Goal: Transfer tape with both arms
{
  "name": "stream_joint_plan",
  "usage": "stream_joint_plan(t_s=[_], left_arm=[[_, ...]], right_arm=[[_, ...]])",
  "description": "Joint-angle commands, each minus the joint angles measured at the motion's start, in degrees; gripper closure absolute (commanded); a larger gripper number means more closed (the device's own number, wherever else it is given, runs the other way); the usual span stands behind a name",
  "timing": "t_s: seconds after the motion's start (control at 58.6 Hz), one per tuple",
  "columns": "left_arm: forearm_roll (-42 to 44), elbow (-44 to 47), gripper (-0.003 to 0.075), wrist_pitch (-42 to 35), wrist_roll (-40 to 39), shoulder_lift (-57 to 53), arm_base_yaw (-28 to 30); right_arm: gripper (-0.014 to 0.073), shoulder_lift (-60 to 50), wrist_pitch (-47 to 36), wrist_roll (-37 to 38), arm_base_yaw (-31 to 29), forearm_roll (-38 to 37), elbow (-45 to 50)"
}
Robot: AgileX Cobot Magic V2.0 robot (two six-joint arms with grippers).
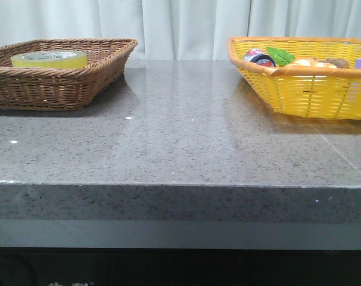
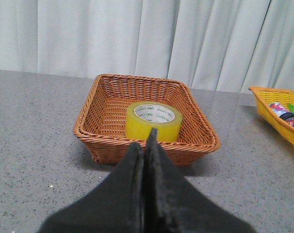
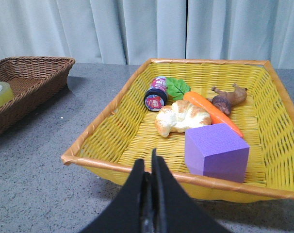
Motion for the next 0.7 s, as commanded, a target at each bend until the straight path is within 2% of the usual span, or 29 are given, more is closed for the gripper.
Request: stream_joint_plan(t_s=[0.0,0.188,0.358,0.614,0.683], left_arm=[[-0.32,-0.29,0.074,-4.57,-0.18,-0.07,-0.39],[-0.09,7.12,0.074,-4.23,-0.18,-5.77,3.93],[-0.09,14.72,0.074,-6.34,-0.18,-5.66,8.31],[-0.09,27.07,0.074,-20.79,-0.18,-5.66,8.88],[-0.09,26.83,0.074,-19.21,-0.18,-5.66,8.88]], right_arm=[[0.0662,0.22,-4.42,-0.57,-0.22,0.35,-1.47],[0.0662,0.22,-4.42,-0.57,-0.22,0.35,-1.47],[0.0662,0.26,-4.08,-0.57,-0.22,0.35,-1.47],[0.0662,0.26,-4.03,-0.57,-0.22,0.35,-1.47],[0.0662,0.26,-4.03,-0.57,-0.22,0.35,-1.47]])
